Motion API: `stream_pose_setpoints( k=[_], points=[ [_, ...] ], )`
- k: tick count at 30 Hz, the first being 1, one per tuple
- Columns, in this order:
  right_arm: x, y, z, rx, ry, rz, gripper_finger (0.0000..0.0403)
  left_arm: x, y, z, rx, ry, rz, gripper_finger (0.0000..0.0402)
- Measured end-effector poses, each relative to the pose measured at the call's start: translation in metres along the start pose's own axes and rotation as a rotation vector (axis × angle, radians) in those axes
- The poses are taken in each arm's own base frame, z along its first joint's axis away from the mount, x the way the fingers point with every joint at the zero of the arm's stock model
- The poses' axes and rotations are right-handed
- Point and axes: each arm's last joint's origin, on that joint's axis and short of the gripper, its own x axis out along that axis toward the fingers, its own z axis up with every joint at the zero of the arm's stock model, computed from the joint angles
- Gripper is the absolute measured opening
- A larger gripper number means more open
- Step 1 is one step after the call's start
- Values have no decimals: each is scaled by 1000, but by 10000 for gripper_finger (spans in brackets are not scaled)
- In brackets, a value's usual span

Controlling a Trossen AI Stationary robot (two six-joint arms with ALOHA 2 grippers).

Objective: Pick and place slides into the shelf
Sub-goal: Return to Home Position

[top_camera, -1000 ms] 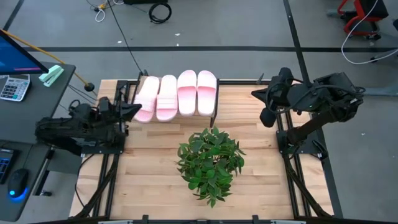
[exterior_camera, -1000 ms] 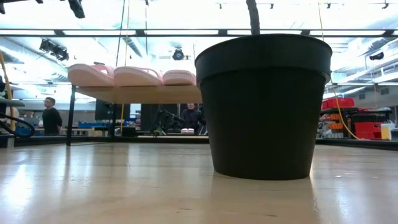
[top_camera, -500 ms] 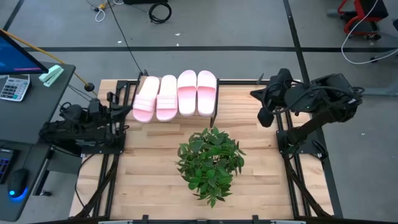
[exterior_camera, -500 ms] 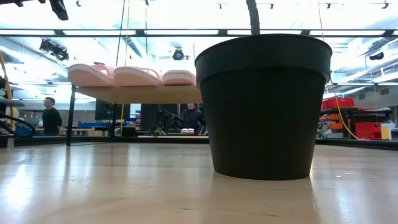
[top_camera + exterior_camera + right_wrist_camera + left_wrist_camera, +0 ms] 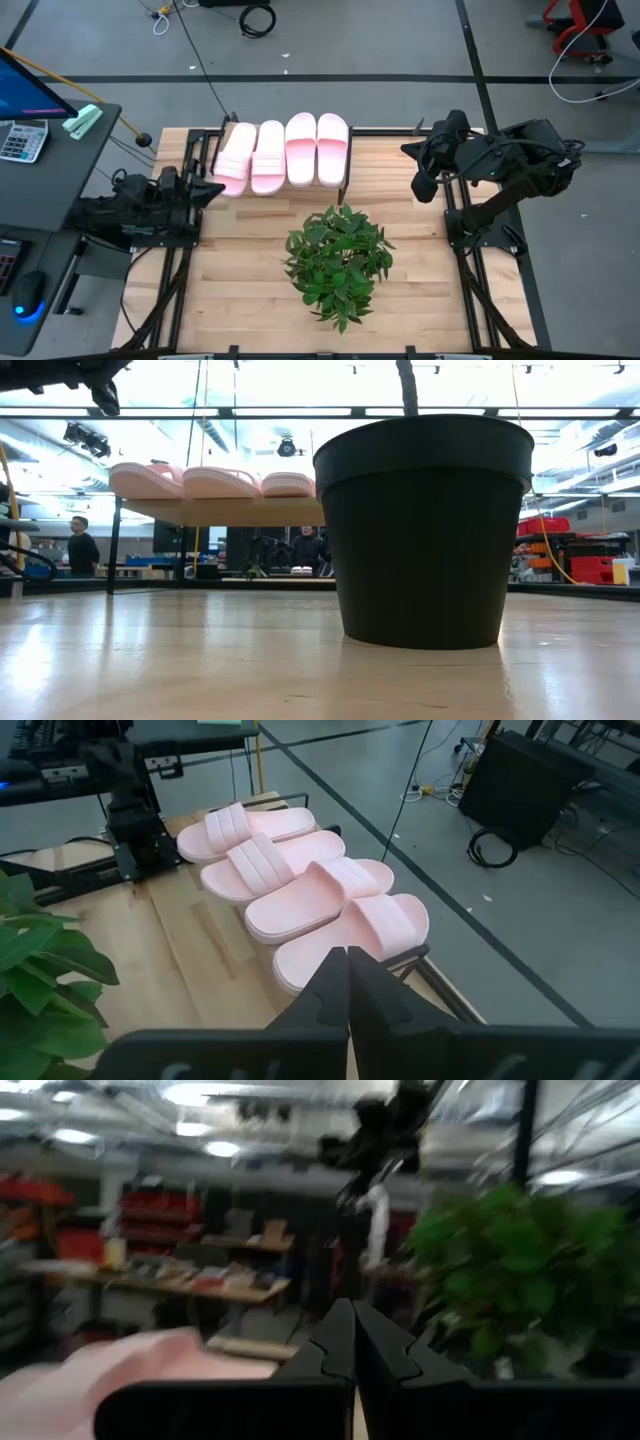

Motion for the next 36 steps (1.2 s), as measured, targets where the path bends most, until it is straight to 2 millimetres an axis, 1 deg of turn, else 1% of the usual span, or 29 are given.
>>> stream_pose_setpoints(
  k=[2, 7, 11, 15, 21, 33, 36],
  points=[
    [0, 0, 0, 10, 0, 0, 0, 1, -1, -5, -13, -47, -35, 2],
    [0, 0, 0, 26, -1, -1, 0, 3, 0, -22, -36, -129, -47, 3],
    [1, -2, 1, 38, -1, -10, 0, 3, 1, -35, -57, -144, -66, 3],
    [3, -3, 2, 43, -1, -22, 0, 3, 0, -39, -64, -139, -96, 2],
    [4, -5, 2, 44, 1, -27, 0, 3, 0, -40, -61, -128, -100, 2],
    [4, -5, 2, 49, 1, -26, 0, 3, 2, -39, -41, -142, -42, 2],
    [4, -5, 2, 49, 1, -26, 0, 3, 2, -44, -47, -165, -39, 2]
  ],
)
